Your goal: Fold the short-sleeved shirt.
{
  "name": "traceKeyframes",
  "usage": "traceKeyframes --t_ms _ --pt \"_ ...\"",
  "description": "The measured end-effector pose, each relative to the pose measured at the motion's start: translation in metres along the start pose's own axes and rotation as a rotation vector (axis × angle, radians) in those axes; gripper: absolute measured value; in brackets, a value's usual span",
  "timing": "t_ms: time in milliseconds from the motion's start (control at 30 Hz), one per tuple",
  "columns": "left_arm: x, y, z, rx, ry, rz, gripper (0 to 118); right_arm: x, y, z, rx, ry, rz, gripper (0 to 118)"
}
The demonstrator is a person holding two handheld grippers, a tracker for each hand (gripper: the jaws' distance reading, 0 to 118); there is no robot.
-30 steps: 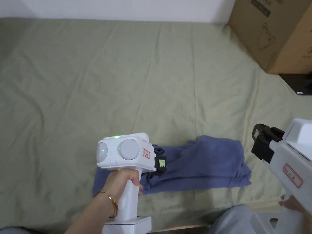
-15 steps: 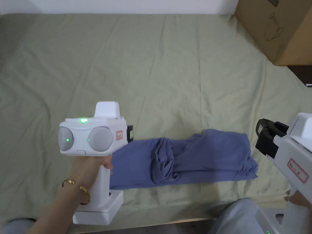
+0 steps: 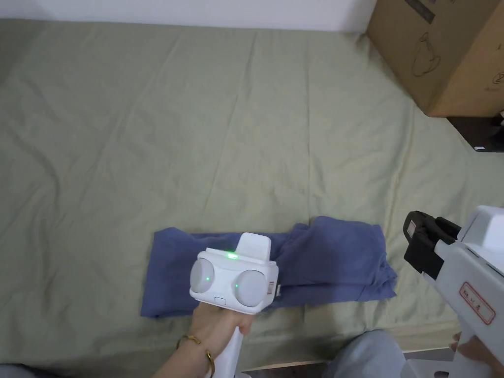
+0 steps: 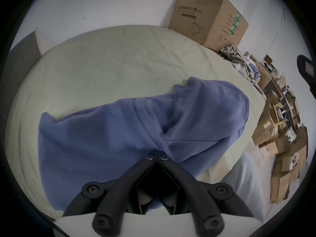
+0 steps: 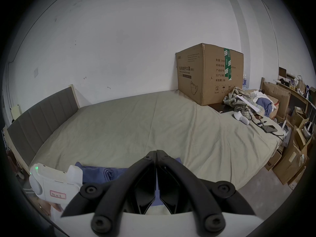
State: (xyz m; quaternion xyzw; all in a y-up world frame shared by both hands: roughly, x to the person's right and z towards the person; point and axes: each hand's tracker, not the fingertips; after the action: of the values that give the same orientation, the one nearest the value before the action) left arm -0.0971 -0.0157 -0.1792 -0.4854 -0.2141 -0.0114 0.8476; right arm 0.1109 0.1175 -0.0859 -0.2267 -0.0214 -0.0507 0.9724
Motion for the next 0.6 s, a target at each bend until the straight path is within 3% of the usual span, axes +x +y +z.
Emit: traceKeyframes --t_ms 100,167,233,333,367,433,500,533,567,600 --pt "0.001 0.008 -0.004 -0.030 -0.067 0.066 0 0.001 0.001 0.002 0.005 0.025 -0.042 0" --pt "-0.007 0.018 0.006 -0.022 -0.199 0.125 0 -0.003 0.003 0.003 0.013 0.022 -0.030 0" --pt "-0.015 0.027 0.026 0.041 -0.290 0.175 0 -0.004 0.005 0.002 0.021 0.023 -0.012 0" --pt "-0.041 0.045 0.063 0.192 -0.313 0.212 1 -0.006 0.011 0.003 0.038 0.030 -0.004 0" --pt "-0.053 0.050 0.072 0.217 -0.319 0.227 6 -0.007 0.012 0.003 0.045 0.029 -0.003 0" --pt "-0.083 0.061 0.089 0.241 -0.312 0.258 38 -0.009 0.016 0.004 0.067 0.029 0.000 0" --pt "-0.113 0.063 0.100 0.269 -0.301 0.270 90 -0.011 0.018 0.004 0.087 0.020 0.011 0" --pt "-0.130 0.062 0.103 0.284 -0.276 0.273 108 -0.013 0.019 0.003 0.092 0.018 0.020 0" --pt "-0.143 0.060 0.104 0.290 -0.238 0.269 118 -0.014 0.020 0.003 0.096 0.017 0.027 0" --pt "-0.156 0.055 0.105 0.293 -0.205 0.269 118 -0.016 0.020 0.002 0.097 0.017 0.031 0"
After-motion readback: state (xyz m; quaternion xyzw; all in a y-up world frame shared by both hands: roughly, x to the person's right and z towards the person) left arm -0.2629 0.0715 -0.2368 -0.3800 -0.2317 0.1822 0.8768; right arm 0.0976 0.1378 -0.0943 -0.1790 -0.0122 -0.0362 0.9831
